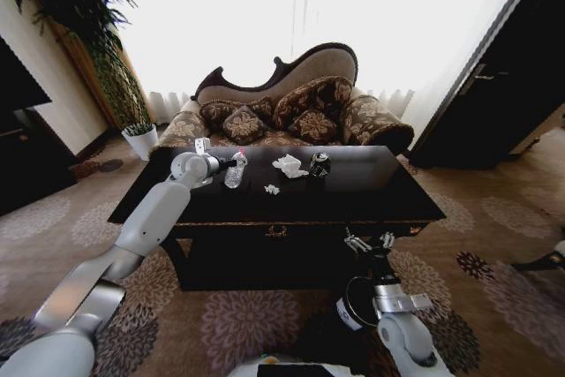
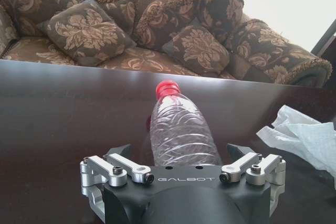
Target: Move to the front of the table and place the trash on the table into the trash bin.
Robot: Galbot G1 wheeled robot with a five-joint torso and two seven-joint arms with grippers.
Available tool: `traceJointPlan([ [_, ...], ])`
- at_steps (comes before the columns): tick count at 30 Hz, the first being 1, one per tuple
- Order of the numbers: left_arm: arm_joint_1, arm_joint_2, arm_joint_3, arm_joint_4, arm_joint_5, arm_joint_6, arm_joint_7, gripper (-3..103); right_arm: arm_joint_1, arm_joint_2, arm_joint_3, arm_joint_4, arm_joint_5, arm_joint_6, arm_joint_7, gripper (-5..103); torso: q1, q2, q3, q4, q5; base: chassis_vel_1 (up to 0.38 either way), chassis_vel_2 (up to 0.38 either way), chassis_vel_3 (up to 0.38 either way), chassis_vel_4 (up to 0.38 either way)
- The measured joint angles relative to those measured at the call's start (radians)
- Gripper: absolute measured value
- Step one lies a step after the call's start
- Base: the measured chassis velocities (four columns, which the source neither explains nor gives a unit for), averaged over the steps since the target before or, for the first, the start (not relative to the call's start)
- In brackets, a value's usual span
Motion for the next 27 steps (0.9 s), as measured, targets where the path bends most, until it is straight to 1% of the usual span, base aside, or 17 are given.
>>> traceJointPlan([
  [2, 0.002, -0.009, 0.000, 0.009, 0.012, -0.001, 0.004, 100, -0.001, -0.002, 0.002, 0.000, 0.000, 0.002, -0.001, 100, 0.000, 0.000, 0.000, 0.0000, 0.0001, 0.000, 0.000, 0.000, 0.000],
  [7, 0.009, -0.011, -0.001, 0.002, 0.015, -0.002, 0.004, 100, 0.002, -0.003, -0.002, 0.000, 0.000, 0.002, -0.001, 100, 0.000, 0.000, 0.000, 0.0000, 0.0001, 0.000, 0.000, 0.000, 0.000],
  [9, 0.011, -0.010, -0.003, 0.000, 0.015, -0.002, 0.005, 101, 0.003, -0.002, -0.004, 0.000, 0.000, 0.002, -0.001, 100, 0.000, 0.000, 0.000, -0.0001, 0.0000, 0.000, 0.000, 0.000, 0.000],
  [13, 0.025, -0.001, -0.014, -0.004, 0.022, -0.006, 0.014, 81, 0.003, -0.002, -0.007, 0.000, -0.001, 0.002, -0.002, 100, 0.000, 0.000, 0.000, -0.0001, 0.0001, 0.000, 0.000, 0.000, 0.000],
  [15, 0.027, 0.000, -0.016, -0.005, 0.022, -0.006, 0.015, 81, 0.002, -0.002, -0.007, 0.000, -0.001, 0.002, -0.002, 100, 0.000, 0.000, 0.000, -0.0002, 0.0002, 0.000, 0.000, 0.000, 0.000],
  [19, 0.041, 0.009, -0.025, -0.023, 0.027, -0.007, 0.018, 60, -0.001, -0.005, -0.006, 0.004, -0.001, 0.003, -0.002, 100, 0.000, 0.000, 0.000, -0.0001, 0.0002, 0.000, 0.000, 0.000, 0.000],
  [21, 0.043, 0.010, -0.026, -0.027, 0.028, -0.007, 0.018, 60, -0.001, -0.005, -0.006, 0.004, -0.001, 0.003, -0.002, 100, 0.000, 0.000, 0.000, -0.0002, 0.0002, 0.000, 0.000, 0.000, 0.000],
  [24, 0.061, 0.028, -0.038, -0.068, 0.038, -0.030, 0.017, 49, -0.003, -0.006, -0.013, 0.005, -0.001, 0.008, -0.007, 100, 0.000, 0.000, 0.000, -0.0002, -0.0001, 0.000, 0.000, 0.000, 0.000],
  [26, 0.064, 0.031, -0.040, -0.074, 0.040, -0.035, 0.017, 49, -0.003, -0.006, -0.014, 0.005, -0.001, 0.009, -0.008, 100, 0.000, 0.000, 0.000, -0.0002, -0.0001, 0.000, 0.000, 0.000, 0.000],
  [27, 0.078, 0.051, -0.047, -0.104, 0.057, -0.065, 0.015, 43, -0.003, -0.006, -0.020, 0.006, -0.002, 0.013, -0.013, 100, 0.000, 0.000, 0.000, -0.0001, -0.0002, 0.000, 0.000, 0.000, 0.000],
])
